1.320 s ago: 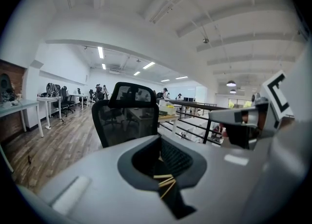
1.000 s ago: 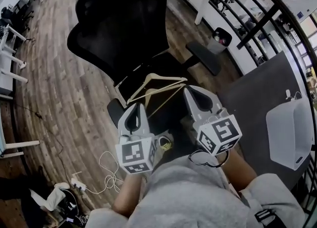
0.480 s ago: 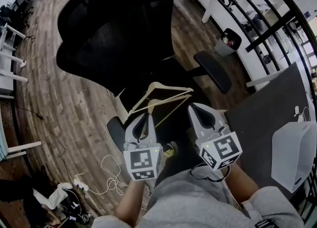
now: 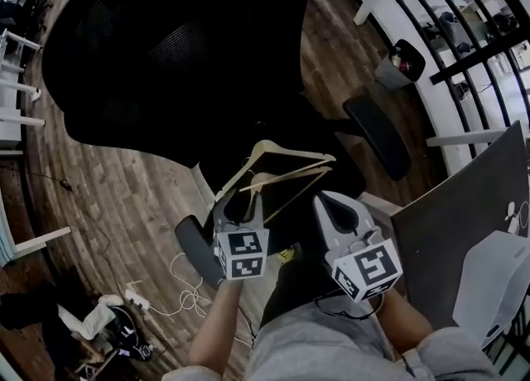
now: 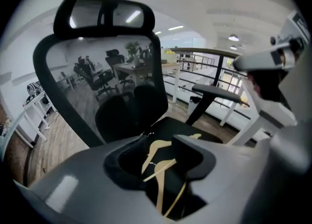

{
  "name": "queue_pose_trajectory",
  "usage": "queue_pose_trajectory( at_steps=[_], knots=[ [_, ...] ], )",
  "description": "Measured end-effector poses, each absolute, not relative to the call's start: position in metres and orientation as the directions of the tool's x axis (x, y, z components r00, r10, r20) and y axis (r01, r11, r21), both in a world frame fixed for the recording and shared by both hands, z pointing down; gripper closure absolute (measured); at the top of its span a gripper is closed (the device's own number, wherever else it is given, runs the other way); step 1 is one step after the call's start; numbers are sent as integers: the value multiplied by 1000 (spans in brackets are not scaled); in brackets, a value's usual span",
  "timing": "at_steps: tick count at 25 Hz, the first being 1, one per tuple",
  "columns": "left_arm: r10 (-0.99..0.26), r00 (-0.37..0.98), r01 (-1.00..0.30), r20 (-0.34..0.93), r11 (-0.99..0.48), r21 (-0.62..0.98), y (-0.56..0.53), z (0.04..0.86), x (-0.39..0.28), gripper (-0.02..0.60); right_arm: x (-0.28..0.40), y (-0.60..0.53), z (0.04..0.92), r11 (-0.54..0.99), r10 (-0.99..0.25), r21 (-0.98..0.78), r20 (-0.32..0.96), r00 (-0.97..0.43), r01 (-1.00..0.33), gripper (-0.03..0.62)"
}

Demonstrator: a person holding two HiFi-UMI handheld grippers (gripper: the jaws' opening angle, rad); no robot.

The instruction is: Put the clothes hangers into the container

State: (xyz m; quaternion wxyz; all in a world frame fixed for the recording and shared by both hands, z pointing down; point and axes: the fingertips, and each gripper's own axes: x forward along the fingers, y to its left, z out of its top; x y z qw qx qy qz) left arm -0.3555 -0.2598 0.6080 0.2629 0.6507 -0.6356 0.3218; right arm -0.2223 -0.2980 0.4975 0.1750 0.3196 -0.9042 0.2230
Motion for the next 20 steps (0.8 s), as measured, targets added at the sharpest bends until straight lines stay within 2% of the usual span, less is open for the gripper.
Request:
queue_pose_trajectory(
  at_steps=[2,9,15,20],
  knots=[
    [-608,-40,-995,793,-51,-90,-264,646,-366,389,-227,-304,510,693,-483,-307,474,-736,-652,594],
    [-429,-117,-980,896,-96,-174,-271,779,-400,345,-237,-319,555,672,-438,-354,517,-735,-650,594],
    [-317,-99,-954,943,-240,-181,-272,861,-416,379,-232,-327,593,629,-422,-391,554,-718,-671,594],
    [-216,-117,-929,969,-321,-184,-267,916,-433,384,-222,-327,623,596,-405,-410,589,-699,-691,594]
  ],
)
